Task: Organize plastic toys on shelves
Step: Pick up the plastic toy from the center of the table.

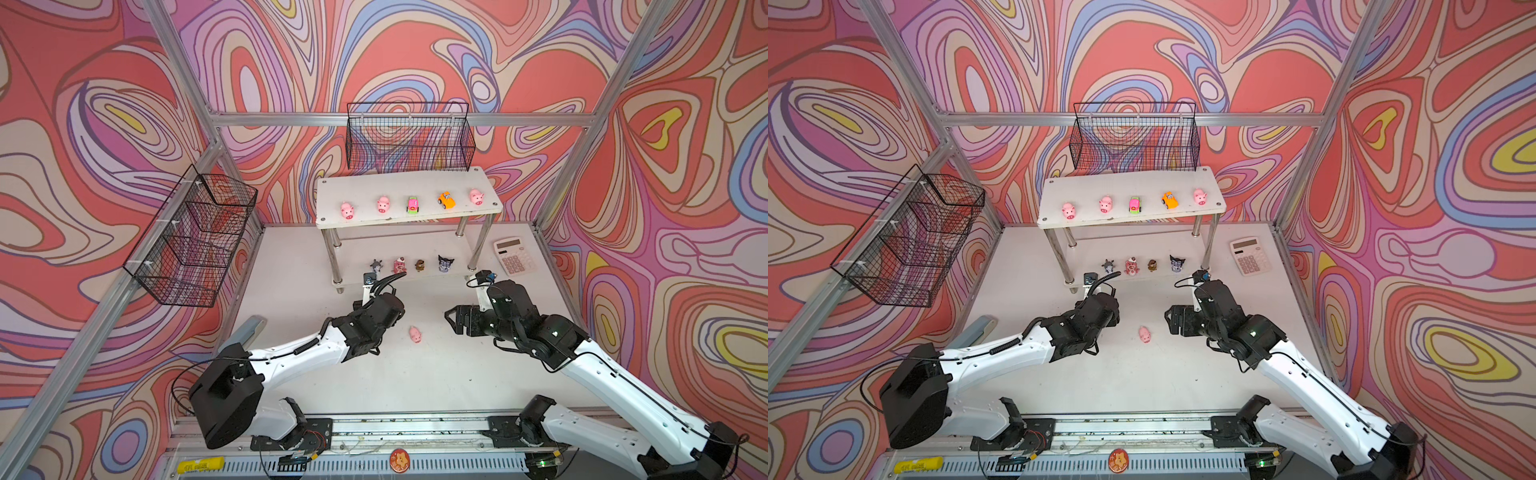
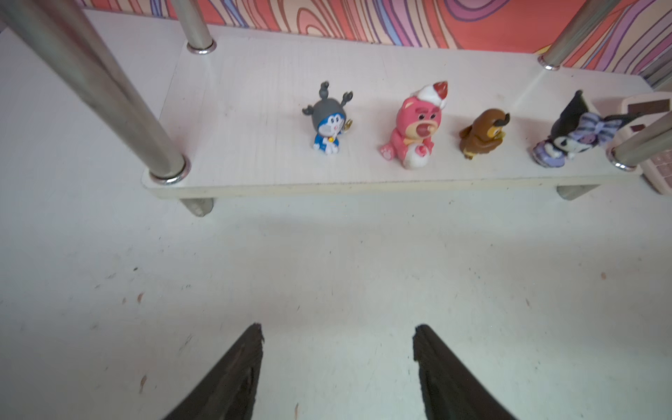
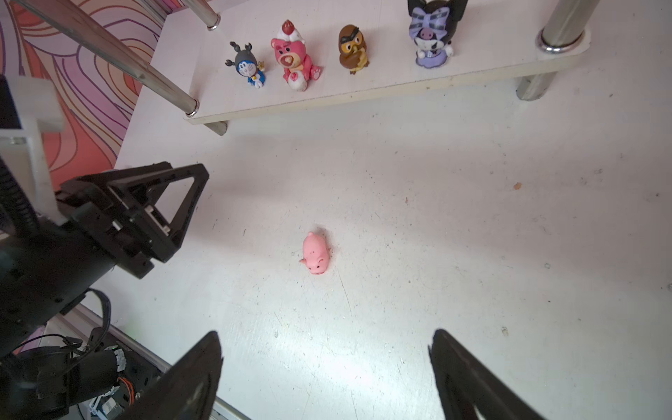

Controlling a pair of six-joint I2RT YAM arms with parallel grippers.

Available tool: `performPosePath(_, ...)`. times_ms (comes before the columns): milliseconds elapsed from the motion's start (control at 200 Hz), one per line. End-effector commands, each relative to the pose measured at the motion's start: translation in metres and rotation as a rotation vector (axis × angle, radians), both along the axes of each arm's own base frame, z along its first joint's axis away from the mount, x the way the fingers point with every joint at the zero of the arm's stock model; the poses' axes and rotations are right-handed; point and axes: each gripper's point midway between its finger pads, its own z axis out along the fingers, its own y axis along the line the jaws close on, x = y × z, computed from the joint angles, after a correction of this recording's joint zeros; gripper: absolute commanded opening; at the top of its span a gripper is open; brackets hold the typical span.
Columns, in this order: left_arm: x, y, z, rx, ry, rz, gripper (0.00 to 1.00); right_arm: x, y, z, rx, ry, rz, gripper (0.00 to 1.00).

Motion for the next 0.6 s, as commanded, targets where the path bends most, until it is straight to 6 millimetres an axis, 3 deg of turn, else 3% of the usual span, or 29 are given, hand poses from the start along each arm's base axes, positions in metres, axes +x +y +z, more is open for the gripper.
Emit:
performPosePath(0,-0.028,0.024,-0.01,0.028,0.056,0.108,0.7,-0.005,-0.009,0.0,-0.003,0.002,-0.034,0.94)
performPosePath(115,-0.05,0.017,-0.011,-0.004,0.064,0.136,0.7,-0.007,-0.02,0.001,-0.024,0.0,-0.079,0.94)
performPosePath(255,-0.07,-0.01,-0.018,-0.045,0.091,0.129,0.69,-0.014,-0.032,0.003,-0.038,-0.002,-0.114,0.95)
performPosePath(596,-0.087,-0.066,-0.033,-0.053,0.134,0.108,0.7,-0.042,-0.056,0.006,-0.071,0.032,-0.126,0.98)
